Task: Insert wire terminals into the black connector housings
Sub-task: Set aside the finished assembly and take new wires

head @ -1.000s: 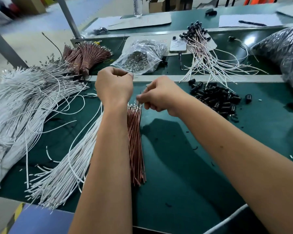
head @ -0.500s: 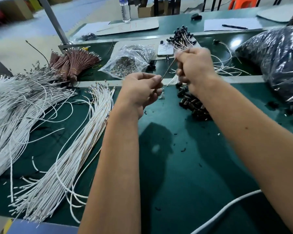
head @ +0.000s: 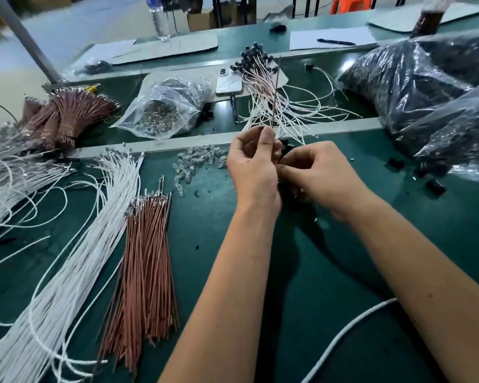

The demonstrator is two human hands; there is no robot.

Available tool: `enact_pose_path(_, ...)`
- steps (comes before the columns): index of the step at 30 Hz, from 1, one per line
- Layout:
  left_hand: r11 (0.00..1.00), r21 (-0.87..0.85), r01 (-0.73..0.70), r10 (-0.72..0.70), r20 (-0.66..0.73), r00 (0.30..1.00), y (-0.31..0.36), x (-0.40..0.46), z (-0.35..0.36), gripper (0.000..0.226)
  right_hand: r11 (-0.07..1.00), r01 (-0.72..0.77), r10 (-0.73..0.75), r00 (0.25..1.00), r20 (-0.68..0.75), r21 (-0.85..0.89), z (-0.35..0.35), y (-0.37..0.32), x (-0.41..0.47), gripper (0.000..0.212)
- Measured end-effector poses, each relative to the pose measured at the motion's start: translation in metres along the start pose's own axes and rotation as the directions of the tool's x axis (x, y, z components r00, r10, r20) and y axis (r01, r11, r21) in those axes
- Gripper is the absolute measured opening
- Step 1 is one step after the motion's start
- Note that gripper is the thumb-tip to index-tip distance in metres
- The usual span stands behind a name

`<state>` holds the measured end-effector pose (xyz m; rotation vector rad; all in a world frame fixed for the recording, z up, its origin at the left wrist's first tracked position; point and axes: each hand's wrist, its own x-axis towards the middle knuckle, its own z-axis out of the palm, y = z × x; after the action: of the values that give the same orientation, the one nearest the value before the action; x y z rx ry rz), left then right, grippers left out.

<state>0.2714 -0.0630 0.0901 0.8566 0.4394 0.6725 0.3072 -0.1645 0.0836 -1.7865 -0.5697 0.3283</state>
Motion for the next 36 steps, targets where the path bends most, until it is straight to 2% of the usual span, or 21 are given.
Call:
enact_pose_path(2, 1.000, -0.015, 0.006, -0.006, 0.014, 1.000, -0.003, 0.002, 0.000, 0.010, 1.000, 0.012, -0.012, 1.000, -0.006, -0.025, 0.001, 0.002, 0.000, 0.020)
enact_pose_path(6, 0.999, 0.017, 0.041, -0.042, 0.068, 0.997, -0.006, 0.003, -0.006, 0.012, 0.982, 0.039, -0.040, 0.999, -0.001, -0.185, 0.003, 0.006, -0.001, 0.027)
enact_pose_path(8, 0.998, 0.033, 0.053, -0.056, 0.092, 0.994, -0.007, 0.001, -0.011, 0.011, 0.983, 0.036, -0.037, 0.999, -0.007, -0.178, 0.003, 0.008, -0.002, 0.024)
enact_pose_path(9, 0.997, 0.061, 0.036, -0.043, 0.102, 0.994, -0.007, 0.002, -0.014, 0.010, 0.993, 0.022, -0.025, 1.000, -0.018, -0.118, 0.003, 0.008, -0.002, 0.022)
enact_pose_path(11, 0.979, 0.197, -0.045, 0.019, 0.133, 0.991, -0.004, 0.004, -0.025, 0.008, 0.991, -0.025, 0.031, 0.999, -0.044, 0.129, 0.000, 0.006, -0.002, 0.021)
enact_pose_path(14, 0.917, 0.371, -0.145, 0.063, 0.225, 0.972, 0.000, 0.007, -0.044, 0.011, 0.855, -0.076, 0.078, 0.997, 0.017, 0.514, -0.012, 0.005, -0.001, 0.021)
enact_pose_path(17, 0.890, 0.424, -0.170, 0.058, 0.265, 0.963, 0.002, 0.006, -0.053, 0.018, 0.752, -0.087, 0.090, 0.996, 0.029, 0.653, -0.016, 0.007, -0.002, 0.024)
enact_pose_path(20, 0.877, 0.447, -0.173, 0.043, 0.287, 0.957, 0.003, 0.006, -0.052, 0.023, 0.766, -0.005, 0.060, 0.996, -0.064, 0.642, -0.014, 0.010, -0.002, 0.023)
enact_pose_path(24, 0.863, 0.477, -0.167, 0.022, 0.294, 0.956, 0.001, 0.004, -0.052, 0.026, 0.838, 0.112, -0.017, 0.984, -0.180, 0.534, -0.013, 0.011, -0.002, 0.014)
enact_pose_path(29, 0.834, 0.511, -0.206, 0.060, 0.286, 0.956, -0.001, 0.004, -0.053, 0.022, 0.913, 0.088, -0.007, 0.980, -0.199, 0.399, -0.011, 0.013, -0.003, 0.007)
enact_pose_path(36, 0.847, 0.493, -0.201, 0.060, 0.287, 0.956, -0.002, 0.004, -0.054, 0.024, 0.941, 0.084, -0.010, 0.975, -0.221, 0.327, -0.010, 0.015, -0.002, 0.009)
